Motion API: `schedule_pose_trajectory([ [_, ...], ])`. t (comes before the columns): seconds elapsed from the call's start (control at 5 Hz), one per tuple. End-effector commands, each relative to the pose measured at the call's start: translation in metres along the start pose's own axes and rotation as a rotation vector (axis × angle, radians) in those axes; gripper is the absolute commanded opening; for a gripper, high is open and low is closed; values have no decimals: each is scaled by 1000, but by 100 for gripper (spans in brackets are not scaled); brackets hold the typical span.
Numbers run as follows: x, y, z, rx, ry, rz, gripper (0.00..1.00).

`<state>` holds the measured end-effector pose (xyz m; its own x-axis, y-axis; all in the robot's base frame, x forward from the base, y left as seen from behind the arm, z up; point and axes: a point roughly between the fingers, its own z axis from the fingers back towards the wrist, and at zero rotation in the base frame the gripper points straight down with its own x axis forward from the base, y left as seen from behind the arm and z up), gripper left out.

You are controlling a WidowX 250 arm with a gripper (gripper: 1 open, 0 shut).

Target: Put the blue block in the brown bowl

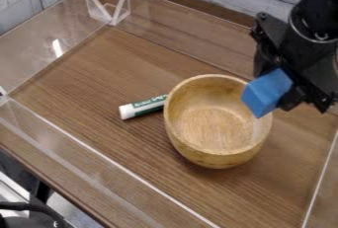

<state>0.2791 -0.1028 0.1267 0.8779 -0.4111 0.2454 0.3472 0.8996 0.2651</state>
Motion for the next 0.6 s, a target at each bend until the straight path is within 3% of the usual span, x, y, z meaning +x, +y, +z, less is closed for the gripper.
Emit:
schedule_pose_trajectory([
  [0.0,8,8,15,3,-95,23,0],
  [0.4,11,3,16,3,-158,25,0],
])
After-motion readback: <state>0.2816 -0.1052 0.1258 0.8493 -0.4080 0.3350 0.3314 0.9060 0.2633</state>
